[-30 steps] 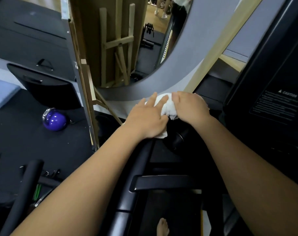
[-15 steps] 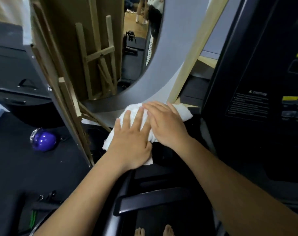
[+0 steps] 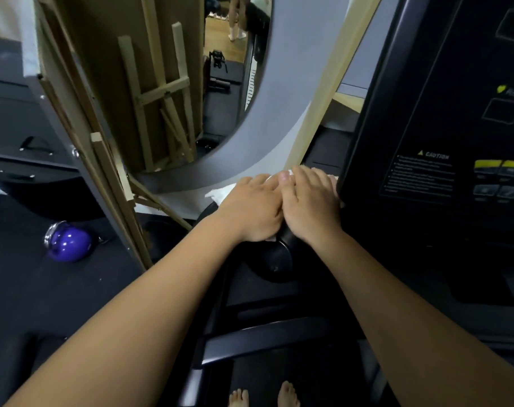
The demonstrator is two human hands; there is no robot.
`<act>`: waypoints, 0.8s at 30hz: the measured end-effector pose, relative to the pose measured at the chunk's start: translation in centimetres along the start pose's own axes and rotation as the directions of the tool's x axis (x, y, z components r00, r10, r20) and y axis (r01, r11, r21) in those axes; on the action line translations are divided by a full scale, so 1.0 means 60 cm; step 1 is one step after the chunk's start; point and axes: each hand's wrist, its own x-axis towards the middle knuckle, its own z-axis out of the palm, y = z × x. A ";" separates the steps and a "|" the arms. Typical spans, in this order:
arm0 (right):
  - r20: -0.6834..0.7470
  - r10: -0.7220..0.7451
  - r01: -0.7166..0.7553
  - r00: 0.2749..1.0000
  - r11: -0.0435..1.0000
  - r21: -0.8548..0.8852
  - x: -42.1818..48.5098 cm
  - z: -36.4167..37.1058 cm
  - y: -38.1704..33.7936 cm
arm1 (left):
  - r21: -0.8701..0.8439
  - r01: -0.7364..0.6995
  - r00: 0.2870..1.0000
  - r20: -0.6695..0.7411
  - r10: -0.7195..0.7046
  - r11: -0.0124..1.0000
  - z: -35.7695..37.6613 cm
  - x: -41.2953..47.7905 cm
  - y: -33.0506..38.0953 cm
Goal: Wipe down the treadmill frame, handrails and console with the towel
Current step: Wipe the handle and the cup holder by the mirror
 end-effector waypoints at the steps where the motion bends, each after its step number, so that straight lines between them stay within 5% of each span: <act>1: 0.008 -0.027 0.027 1.000 0.999 -0.045 0.002 0.000 -0.008 | -0.047 0.014 1.000 -0.011 -0.015 0.999 -0.001 -0.010 -0.009; 7: 0.337 -0.213 0.230 0.917 0.973 -0.013 0.031 0.010 -0.103 | -0.340 0.158 0.976 -0.091 -0.200 0.927 0.009 -0.111 -0.040; 9: 0.349 -0.309 0.331 0.885 0.944 -0.001 0.013 0.021 -0.126 | -0.388 0.197 0.960 -0.108 -0.257 0.900 0.011 -0.154 -0.028; 12: 0.272 -0.498 0.511 0.824 0.859 0.025 -0.042 0.027 -0.111 | -0.219 0.253 0.944 -0.157 -0.290 0.942 0.019 -0.220 0.021; 15: 0.347 -0.574 0.590 0.742 0.804 0.067 -0.042 0.011 -0.083 | -0.075 0.447 0.894 0.023 -0.447 0.891 0.012 -0.228 0.074; 18: 0.406 -0.510 0.554 0.758 0.832 0.010 0.020 0.015 -0.090 | -0.051 0.495 0.866 0.111 -0.488 0.867 0.008 -0.184 0.069; 24: 0.636 -0.145 0.211 0.758 0.977 -0.029 0.103 0.029 -0.154 | -0.388 0.471 0.876 0.099 -0.472 0.792 0.003 -0.145 -0.015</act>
